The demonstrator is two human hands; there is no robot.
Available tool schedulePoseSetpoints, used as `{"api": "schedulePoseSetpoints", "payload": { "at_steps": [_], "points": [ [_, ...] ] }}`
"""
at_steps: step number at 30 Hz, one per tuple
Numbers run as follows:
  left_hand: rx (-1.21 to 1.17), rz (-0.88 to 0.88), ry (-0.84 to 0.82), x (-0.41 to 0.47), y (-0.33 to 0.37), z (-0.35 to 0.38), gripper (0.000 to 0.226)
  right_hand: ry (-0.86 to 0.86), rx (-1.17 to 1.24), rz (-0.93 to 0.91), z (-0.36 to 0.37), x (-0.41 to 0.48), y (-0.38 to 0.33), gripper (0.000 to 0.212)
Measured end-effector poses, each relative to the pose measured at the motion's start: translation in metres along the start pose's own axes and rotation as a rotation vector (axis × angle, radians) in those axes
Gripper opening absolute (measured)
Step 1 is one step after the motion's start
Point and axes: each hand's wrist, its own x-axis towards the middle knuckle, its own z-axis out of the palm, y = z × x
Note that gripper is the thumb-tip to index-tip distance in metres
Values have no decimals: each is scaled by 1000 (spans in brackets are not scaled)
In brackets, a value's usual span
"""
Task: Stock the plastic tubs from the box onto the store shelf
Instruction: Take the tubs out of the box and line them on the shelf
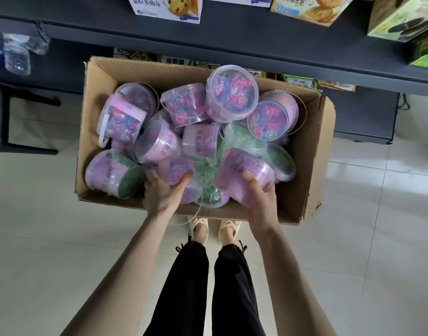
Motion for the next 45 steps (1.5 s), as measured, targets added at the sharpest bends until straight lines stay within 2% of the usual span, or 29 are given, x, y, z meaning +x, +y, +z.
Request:
{"api": "schedulePoseSetpoints", "payload": {
  "at_steps": [4,7,14,18,21,25,28,31,34,36,39,42,45],
  "points": [
    [-66,-52,-137,17,0,-9,105,55,0,21,-3,-7,5,71],
    [-252,-146,-214,7,1,-13,112,44,-10,43,-1,-22,9,71],
    [-786,-364,-169,-29,0,-26,76,57,19,-9,-19,-50,2,81],
    [-946,-489,-192,-43,15,-24,78,4,-11,-45,-24,-48,-3,74],
    [-1049,-457,-332,-49,24,-16,85,17,15,-24,-19,-41,-2,71],
    [-902,-388,-402,-43,31,-4,99,38,29,-1,-20,-21,2,73],
    [-614,-280,-358,-29,28,-2,102,78,-50,63,-24,-4,4,97],
    [-411,15,-420,-20,19,-9,99,138,-133,180,-26,7,9,118],
    [-274,342,-483,-17,12,-15,106,133,-116,174,-27,11,15,114],
    [-202,463,-476,-9,9,-14,117,128,-80,149,-27,13,16,111],
    [-60,451,-325,4,10,-13,120,99,-41,111,-29,15,15,105],
    [9,430,-274,4,11,-12,114,53,-10,104,-28,10,12,103],
    [-150,394,-227,-20,16,-19,99,52,-4,75,-23,-5,-1,103]
  ]
}}
